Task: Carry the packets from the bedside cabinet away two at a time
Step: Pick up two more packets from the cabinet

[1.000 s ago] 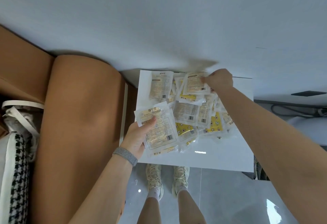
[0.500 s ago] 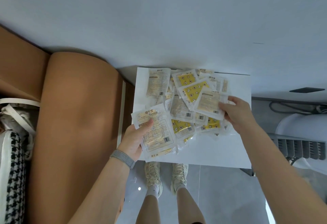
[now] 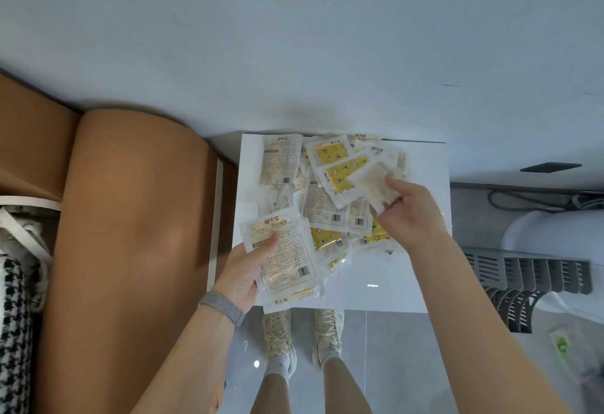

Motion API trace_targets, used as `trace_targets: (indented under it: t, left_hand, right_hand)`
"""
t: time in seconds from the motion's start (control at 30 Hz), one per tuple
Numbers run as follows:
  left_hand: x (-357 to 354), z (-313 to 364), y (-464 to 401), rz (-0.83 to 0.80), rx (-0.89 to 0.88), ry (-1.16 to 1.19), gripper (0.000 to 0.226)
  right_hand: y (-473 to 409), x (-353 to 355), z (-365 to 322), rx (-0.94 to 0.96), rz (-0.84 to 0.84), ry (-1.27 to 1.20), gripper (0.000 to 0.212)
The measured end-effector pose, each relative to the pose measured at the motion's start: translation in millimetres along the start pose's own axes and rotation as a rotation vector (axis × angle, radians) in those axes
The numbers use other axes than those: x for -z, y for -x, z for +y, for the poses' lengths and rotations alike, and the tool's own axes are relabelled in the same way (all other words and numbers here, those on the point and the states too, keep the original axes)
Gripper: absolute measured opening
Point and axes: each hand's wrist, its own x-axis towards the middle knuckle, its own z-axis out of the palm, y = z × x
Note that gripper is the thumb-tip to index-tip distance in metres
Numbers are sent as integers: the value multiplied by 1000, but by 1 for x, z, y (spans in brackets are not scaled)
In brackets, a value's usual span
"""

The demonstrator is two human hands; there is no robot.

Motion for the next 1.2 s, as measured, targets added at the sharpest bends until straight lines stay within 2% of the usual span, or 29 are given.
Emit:
trace_targets:
  t: [0.17,0.27,0.37,0.5,0.6,0.87,1.0,1.07,1.1,1.17,1.2]
  left_hand:
    - [0,-6,3,-5,7,-18,41]
    - [4,-9,4,2,2,-34,44]
    - [10,-11,4,8,3,-35,45]
    - [16,-13,4,17,2,-34,44]
    - [18,-13,5,19,-2,-16,43]
    - [21,-13,5,29,-7,-17,41]
    - [22,-10,3,36,-2,-18,41]
    - [23,-9,1,45,-2,-16,42]
    - [22,-8,1,43,-6,-20,42]
    - [21,-6,0,48,-14,-10,42]
    - [20,-5,0,51,-21,0,43]
  right_hand:
    - [-17,-32,20,-15,204,121,11]
    - [-23,-45,32,49,371,195,31]
    - [-36,-51,42,146,497,307,36]
    - [-49,-56,51,77,659,734,71]
    - [-57,-55,54,133,658,843,78]
    - [-70,-56,60,421,655,1069,57]
    - [-76,-54,60,592,548,936,17]
    - [-75,-52,60,633,489,931,36]
    - [-70,-51,58,641,450,906,36]
    - [-55,-49,56,590,346,749,22]
    - [-46,-47,55,528,293,645,31]
